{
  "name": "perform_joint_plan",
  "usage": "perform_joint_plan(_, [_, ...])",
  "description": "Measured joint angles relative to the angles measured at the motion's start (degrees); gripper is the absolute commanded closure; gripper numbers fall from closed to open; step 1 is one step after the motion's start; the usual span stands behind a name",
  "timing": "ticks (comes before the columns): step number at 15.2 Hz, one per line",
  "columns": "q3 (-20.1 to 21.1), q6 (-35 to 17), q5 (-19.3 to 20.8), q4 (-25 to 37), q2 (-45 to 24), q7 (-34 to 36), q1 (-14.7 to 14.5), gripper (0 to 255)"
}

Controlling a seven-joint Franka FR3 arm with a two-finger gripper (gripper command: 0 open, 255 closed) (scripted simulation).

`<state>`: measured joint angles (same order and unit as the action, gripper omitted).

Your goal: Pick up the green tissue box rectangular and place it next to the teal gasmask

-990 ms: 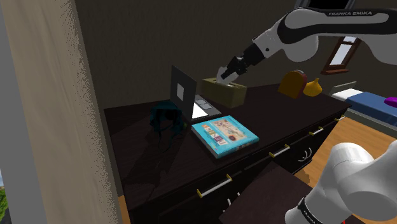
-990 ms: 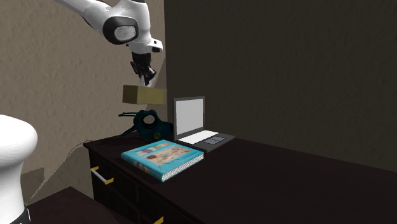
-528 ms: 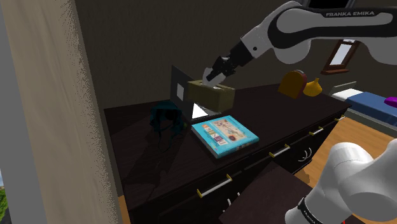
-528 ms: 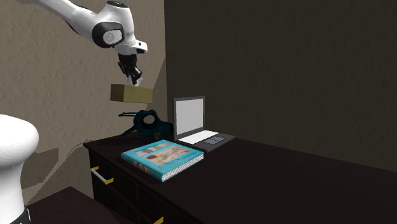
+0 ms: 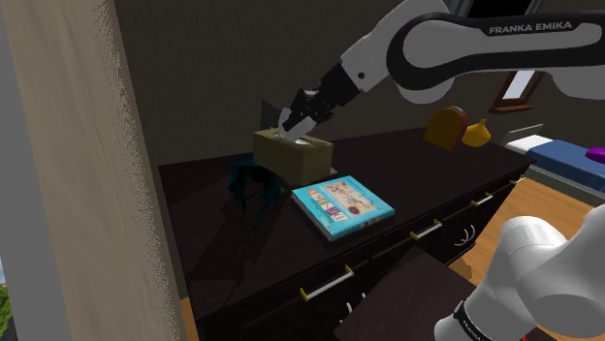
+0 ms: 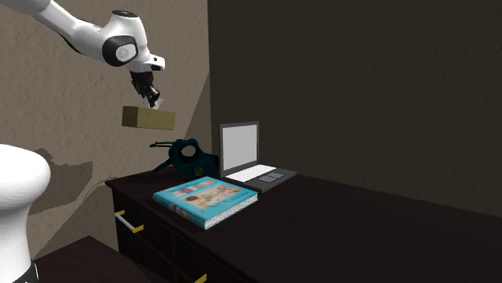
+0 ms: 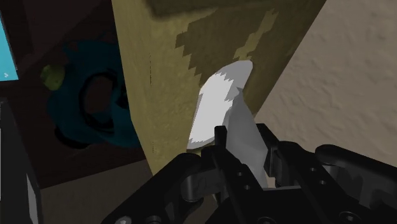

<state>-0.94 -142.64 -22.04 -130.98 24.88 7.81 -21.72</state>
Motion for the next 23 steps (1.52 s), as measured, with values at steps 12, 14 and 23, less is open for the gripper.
perform_joint_plan(12, [15.07, -5.3, 9.92, 11.51, -13.0, 20.98, 0.16, 255])
perform_joint_plan(14, [17.41, -5.63, 13.12, 14.34, -15.84, 25.22, 0.32, 255])
perform_joint_plan(23, [21.1, -9.91, 20.22, 16.14, -21.75, 33.53, 0.0, 255])
